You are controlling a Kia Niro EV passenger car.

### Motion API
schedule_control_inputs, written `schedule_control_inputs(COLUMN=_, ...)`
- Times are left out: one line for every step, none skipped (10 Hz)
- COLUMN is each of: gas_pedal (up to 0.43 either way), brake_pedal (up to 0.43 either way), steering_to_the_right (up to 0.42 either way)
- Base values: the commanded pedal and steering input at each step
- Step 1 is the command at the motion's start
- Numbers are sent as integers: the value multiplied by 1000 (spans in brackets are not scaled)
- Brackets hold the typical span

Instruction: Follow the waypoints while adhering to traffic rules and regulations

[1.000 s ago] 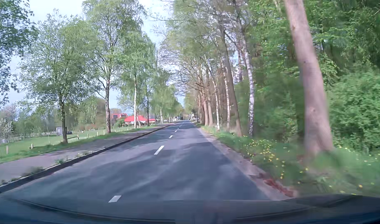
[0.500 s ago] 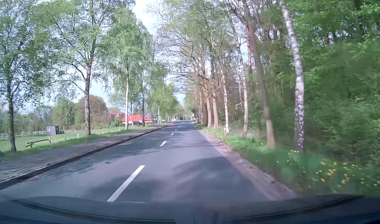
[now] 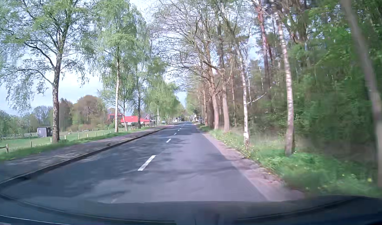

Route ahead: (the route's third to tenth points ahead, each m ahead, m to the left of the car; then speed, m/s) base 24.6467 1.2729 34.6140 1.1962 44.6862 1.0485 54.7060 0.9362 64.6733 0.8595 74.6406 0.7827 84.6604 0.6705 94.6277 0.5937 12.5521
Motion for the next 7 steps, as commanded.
schedule_control_inputs(gas_pedal=79, brake_pedal=0, steering_to_the_right=-7)
schedule_control_inputs(gas_pedal=67, brake_pedal=0, steering_to_the_right=-6)
schedule_control_inputs(gas_pedal=67, brake_pedal=0, steering_to_the_right=-6)
schedule_control_inputs(gas_pedal=59, brake_pedal=0, steering_to_the_right=-6)
schedule_control_inputs(gas_pedal=59, brake_pedal=0, steering_to_the_right=-5)
schedule_control_inputs(gas_pedal=59, brake_pedal=0, steering_to_the_right=-5)
schedule_control_inputs(gas_pedal=47, brake_pedal=0, steering_to_the_right=-6)
